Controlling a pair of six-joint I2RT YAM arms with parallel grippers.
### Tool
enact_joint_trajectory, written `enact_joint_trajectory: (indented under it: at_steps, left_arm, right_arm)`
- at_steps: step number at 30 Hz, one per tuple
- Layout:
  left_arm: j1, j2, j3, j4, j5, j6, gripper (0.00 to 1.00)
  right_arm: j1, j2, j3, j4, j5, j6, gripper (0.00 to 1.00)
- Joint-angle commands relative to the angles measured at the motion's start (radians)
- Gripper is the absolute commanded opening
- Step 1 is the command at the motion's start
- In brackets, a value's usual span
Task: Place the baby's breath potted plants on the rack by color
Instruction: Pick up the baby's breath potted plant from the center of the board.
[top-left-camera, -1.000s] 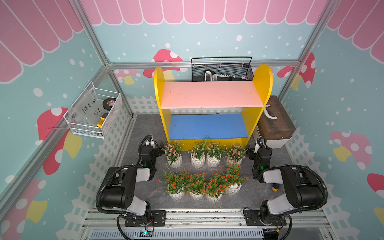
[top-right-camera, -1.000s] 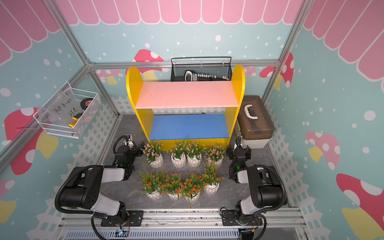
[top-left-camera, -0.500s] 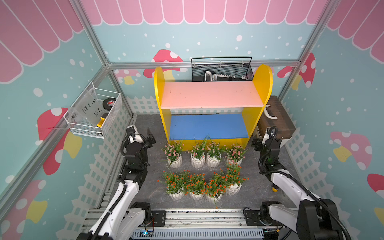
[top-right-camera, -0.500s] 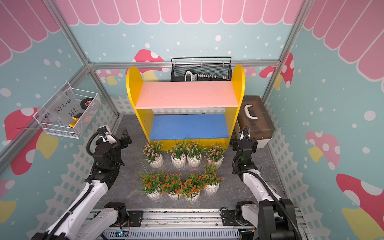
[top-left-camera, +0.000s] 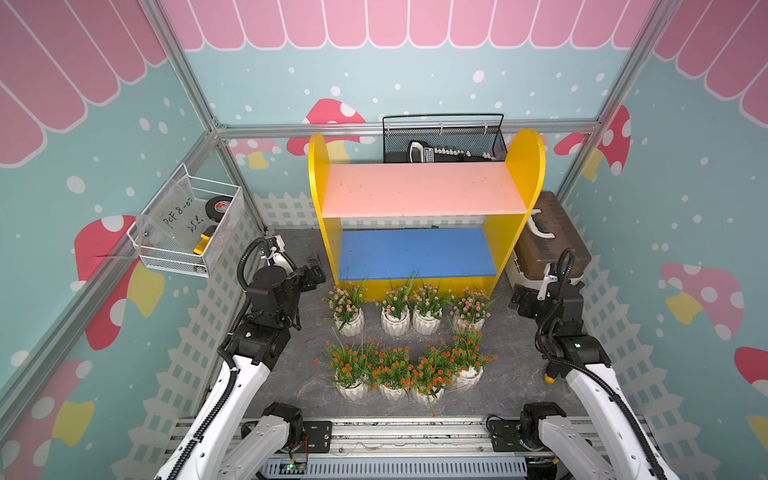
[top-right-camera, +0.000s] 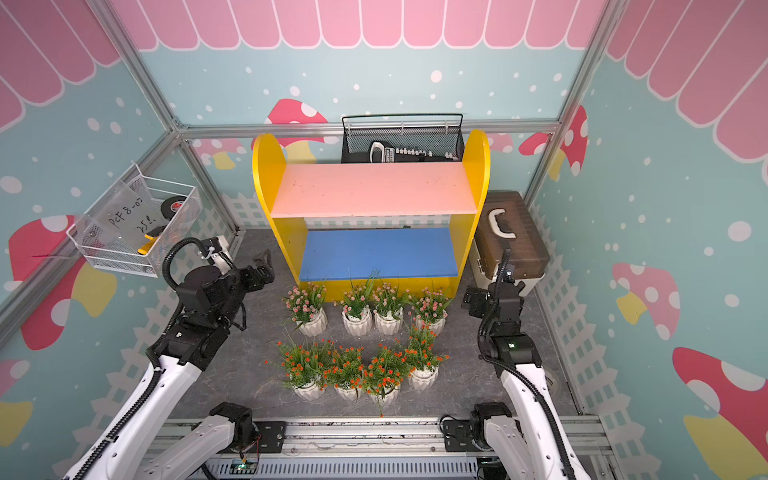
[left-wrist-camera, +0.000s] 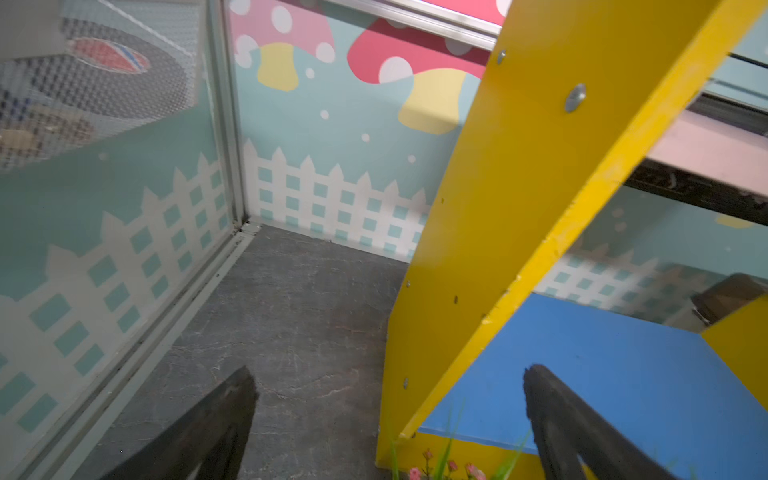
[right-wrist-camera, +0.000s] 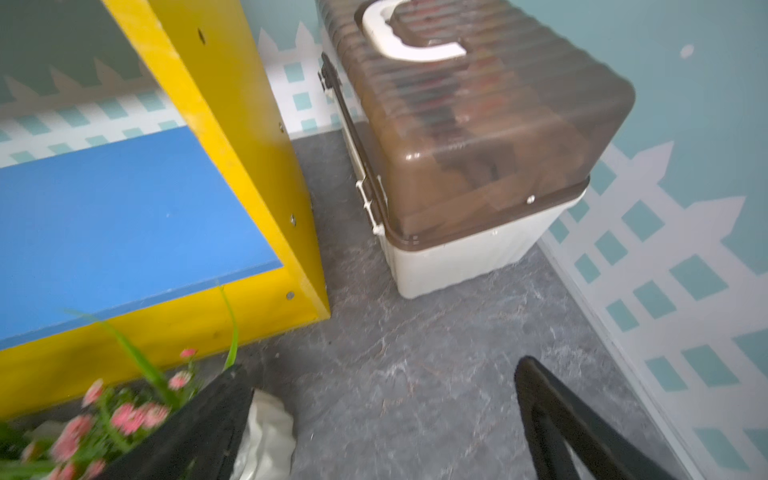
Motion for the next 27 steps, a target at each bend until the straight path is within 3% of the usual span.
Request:
enact_joint_trajectory:
  at_steps: [1, 3, 4, 6, 11, 20, 27]
  left_arm:
    - [-0.049, 0.008, 0.062, -0.120, 0.050, -0.029, 0.99]
    - [-0.094, 0.011, 0.081, -0.148, 0.022, -0.021, 0.99]
    - [-0.119, 0.016, 0.089, -0.160, 0.008, -0.012, 0.99]
    - [-0.168, 0.023, 0.101, -0.176, -0.023, 0.005, 0.99]
    - [-0.275, 0.022, 0.103, -0.180, -0.063, 0.047, 0.99]
    - [-0.295, 0.016, 0.107, -0.168, -0.050, 0.059, 0.99]
    - [-0.298, 0.008, 0.099, -0.165, -0.052, 0.051, 0.99]
  right_arm:
    - [0.007, -0.009, 0.047, -0.271, -0.101, 0.067, 0.93]
    - [0.008, -0.020, 0.041, -0.312, -0.171, 0.104, 0.92]
    - [0.008, -0.028, 0.030, -0.315, -0.231, 0.127, 0.98]
    - [0.007, -0.043, 0.006, -0.319, -0.304, 0.181, 0.99]
    - [0.010, -0.139, -0.069, -0.416, -0.247, 0.267, 0.89]
    - [0.064, -0.237, -0.143, -0.514, -0.258, 0.342, 0.69]
    - [0.086, -0.299, -0.200, -0.592, -0.288, 0.349, 0.62]
